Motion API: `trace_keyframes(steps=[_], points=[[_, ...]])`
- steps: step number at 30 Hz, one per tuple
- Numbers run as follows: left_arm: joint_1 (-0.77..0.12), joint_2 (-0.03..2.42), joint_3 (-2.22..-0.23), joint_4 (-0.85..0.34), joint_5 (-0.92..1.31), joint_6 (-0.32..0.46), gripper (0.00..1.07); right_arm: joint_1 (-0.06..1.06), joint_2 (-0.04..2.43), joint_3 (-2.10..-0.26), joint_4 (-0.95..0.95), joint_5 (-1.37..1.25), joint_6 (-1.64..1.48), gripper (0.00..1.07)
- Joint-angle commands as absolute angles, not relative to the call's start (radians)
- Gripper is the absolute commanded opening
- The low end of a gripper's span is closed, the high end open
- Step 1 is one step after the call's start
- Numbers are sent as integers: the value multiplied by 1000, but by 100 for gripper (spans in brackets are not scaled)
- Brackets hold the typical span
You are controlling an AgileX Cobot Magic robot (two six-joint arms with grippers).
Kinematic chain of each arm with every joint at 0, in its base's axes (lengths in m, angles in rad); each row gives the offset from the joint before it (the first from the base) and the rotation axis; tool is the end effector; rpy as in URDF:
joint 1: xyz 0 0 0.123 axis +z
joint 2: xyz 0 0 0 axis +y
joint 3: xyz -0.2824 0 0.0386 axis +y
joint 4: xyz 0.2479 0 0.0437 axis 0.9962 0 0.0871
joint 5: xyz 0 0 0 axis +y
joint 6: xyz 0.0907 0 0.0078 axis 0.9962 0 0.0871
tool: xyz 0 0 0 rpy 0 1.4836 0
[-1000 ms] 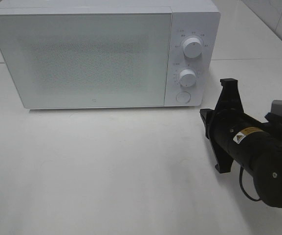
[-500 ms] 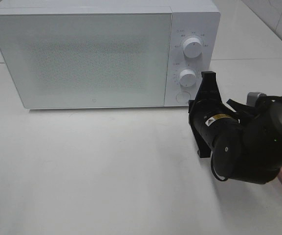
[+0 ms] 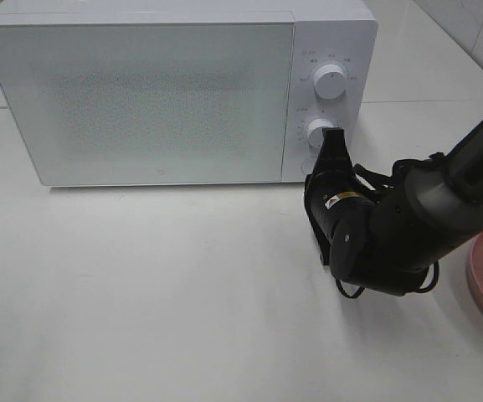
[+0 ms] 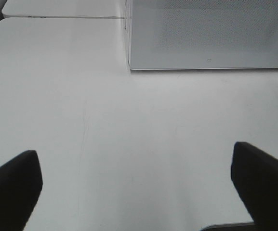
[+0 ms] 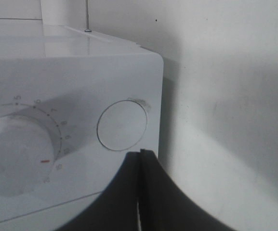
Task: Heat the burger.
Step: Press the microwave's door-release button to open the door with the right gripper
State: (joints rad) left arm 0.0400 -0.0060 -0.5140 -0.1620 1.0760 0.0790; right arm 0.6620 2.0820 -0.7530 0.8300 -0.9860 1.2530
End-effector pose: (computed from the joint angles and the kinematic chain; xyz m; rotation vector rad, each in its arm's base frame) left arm -0.0081 -0.0133 0.2806 0.0505 2.0304 -0.1187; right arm 0.3013 0.1638 0.0891 1.4384 1.4528 0.9551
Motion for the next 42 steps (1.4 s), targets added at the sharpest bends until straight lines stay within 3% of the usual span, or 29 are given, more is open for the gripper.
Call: trace_keyframes(steps=[1, 42], points=[[42, -28, -513, -168, 1067, 73, 100, 647, 2083, -771, 824, -977, 1228, 0], [42, -29, -513, -169, 1067, 73, 100, 586, 2167, -915, 820, -976, 1158, 0]])
